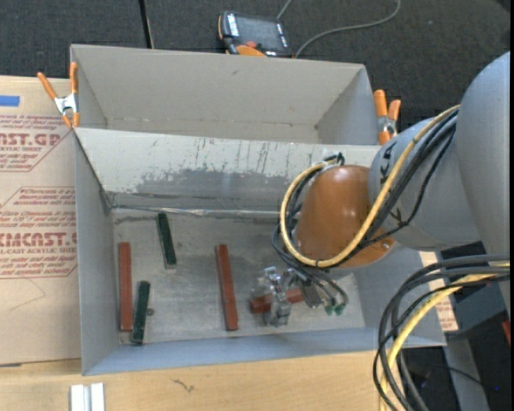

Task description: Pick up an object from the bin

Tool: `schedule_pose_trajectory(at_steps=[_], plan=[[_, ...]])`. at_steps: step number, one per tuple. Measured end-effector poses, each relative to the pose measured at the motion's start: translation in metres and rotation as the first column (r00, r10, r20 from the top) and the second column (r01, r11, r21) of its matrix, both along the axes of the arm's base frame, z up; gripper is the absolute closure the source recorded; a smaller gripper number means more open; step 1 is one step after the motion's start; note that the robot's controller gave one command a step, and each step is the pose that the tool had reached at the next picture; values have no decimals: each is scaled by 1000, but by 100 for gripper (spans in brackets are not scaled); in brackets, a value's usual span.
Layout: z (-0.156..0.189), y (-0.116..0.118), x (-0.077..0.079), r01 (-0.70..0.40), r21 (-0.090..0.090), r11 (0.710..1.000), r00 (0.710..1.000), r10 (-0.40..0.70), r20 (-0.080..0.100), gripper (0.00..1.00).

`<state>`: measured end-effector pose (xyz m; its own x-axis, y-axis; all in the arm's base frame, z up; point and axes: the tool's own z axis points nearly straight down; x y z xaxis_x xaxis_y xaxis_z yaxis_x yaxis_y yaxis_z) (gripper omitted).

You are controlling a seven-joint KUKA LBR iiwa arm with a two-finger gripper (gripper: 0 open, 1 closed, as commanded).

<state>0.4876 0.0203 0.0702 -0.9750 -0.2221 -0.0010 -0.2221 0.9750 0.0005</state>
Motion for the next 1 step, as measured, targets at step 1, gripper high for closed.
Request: schedule_pose_trajectory(at_steps=[1], plan=[[140, 3, 1, 29, 0, 1000, 1000, -29, 8, 100]])
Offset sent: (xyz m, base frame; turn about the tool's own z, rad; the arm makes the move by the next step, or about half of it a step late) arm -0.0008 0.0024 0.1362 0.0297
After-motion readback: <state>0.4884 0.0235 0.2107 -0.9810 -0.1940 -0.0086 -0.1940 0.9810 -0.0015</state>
